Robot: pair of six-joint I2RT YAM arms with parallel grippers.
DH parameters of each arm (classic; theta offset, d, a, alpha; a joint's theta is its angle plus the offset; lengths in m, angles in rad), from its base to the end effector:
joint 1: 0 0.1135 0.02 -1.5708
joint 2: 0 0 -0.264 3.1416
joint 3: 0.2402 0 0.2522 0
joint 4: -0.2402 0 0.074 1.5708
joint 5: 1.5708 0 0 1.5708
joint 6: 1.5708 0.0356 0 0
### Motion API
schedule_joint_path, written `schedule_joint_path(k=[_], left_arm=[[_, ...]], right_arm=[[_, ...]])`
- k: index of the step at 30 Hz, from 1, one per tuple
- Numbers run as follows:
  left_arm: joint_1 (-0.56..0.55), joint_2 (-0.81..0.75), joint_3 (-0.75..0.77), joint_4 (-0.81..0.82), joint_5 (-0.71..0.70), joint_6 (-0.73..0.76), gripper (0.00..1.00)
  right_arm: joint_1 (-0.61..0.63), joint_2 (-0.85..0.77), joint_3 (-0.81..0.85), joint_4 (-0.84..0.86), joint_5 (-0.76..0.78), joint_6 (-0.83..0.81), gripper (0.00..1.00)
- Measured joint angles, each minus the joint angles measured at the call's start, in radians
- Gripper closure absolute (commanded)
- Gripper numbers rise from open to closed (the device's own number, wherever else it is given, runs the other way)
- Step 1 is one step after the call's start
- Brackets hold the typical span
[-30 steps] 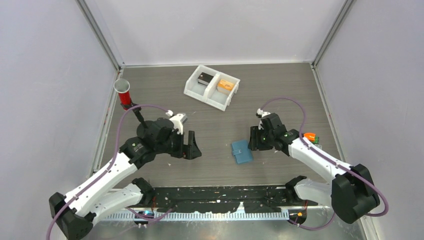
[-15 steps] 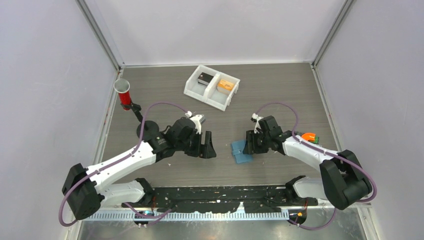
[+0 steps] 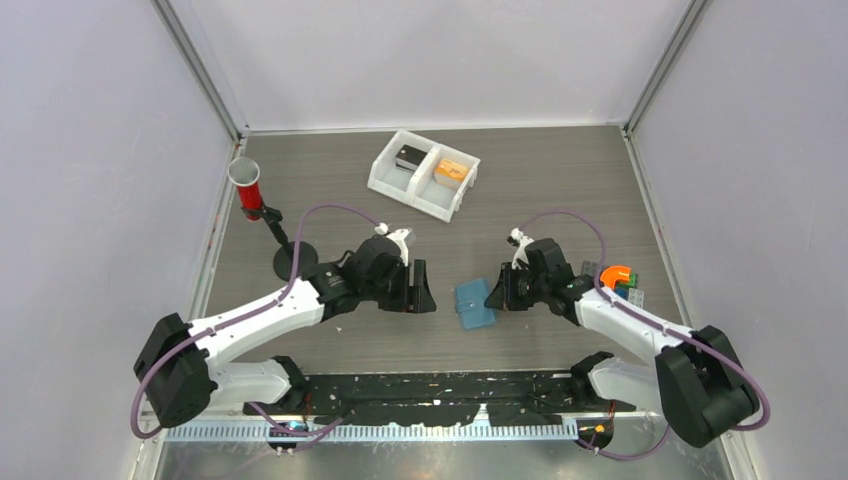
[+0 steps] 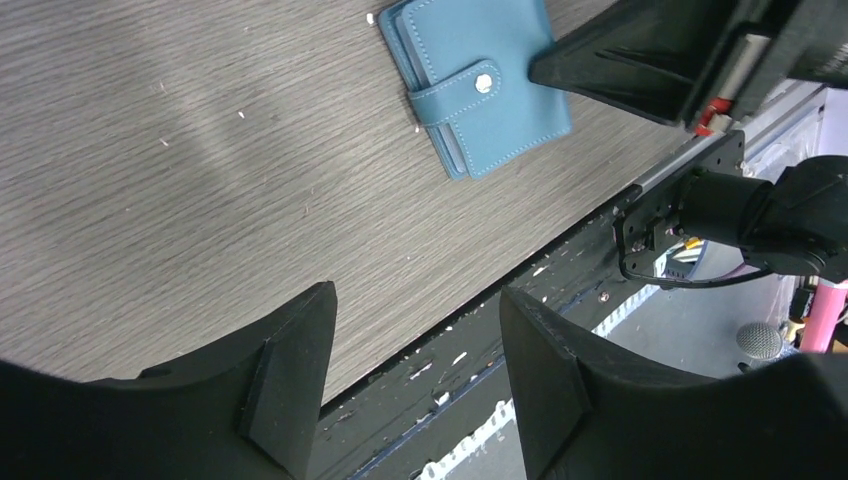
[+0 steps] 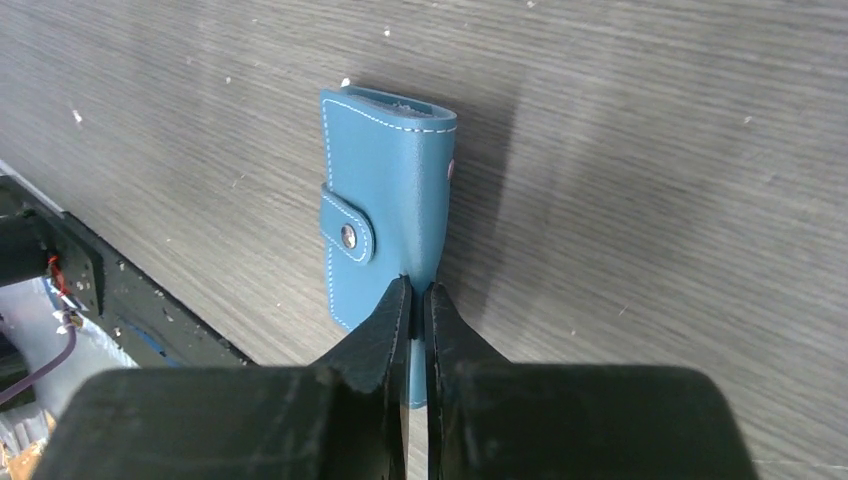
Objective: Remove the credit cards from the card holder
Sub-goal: Open the card holder at the center of the board.
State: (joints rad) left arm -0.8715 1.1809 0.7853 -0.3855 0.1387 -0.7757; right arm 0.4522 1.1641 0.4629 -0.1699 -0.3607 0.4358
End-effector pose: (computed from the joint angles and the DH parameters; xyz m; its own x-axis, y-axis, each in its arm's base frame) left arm 0.1548 -0.1917 0.2417 -0.8985 -0.0091 -0.4388 0.2689 0.7788 -0.5667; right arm 0.1839 0.1033 0.1617 -0.8827 0.0103 -0.4698 -0.2654 0.8140 0.5166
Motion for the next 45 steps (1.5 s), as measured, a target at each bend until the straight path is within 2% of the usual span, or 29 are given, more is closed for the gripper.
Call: schedule_joint_path(k=[13,24,33,40,45], left_arm=[[-0.018,0.204,0.051,0.090,0.018,-0.064,0.39],[-0.067,0.428,0.242,0.135,0.042,-0.077,0.40],[-0.099,0.542,0.266,0.143,0.045,-0.082,0.46],[-0.120,0.568,0.269,0.141,0.024,-0.087,0.59],[-0.127,0.568,0.270,0.137,0.010,-0.097,0.77]], right_arm=[[0.090,-0.246,-0.122,0.039,0.043,0.213,0.95],[0.135,-0.252,-0.130,0.050,0.065,0.261,0.95],[0.136,-0.289,-0.151,0.050,0.076,0.274,0.95],[0.136,-0.289,-0.160,0.042,0.082,0.274,0.95],[0.136,-0.290,-0.165,0.045,0.085,0.274,0.95]])
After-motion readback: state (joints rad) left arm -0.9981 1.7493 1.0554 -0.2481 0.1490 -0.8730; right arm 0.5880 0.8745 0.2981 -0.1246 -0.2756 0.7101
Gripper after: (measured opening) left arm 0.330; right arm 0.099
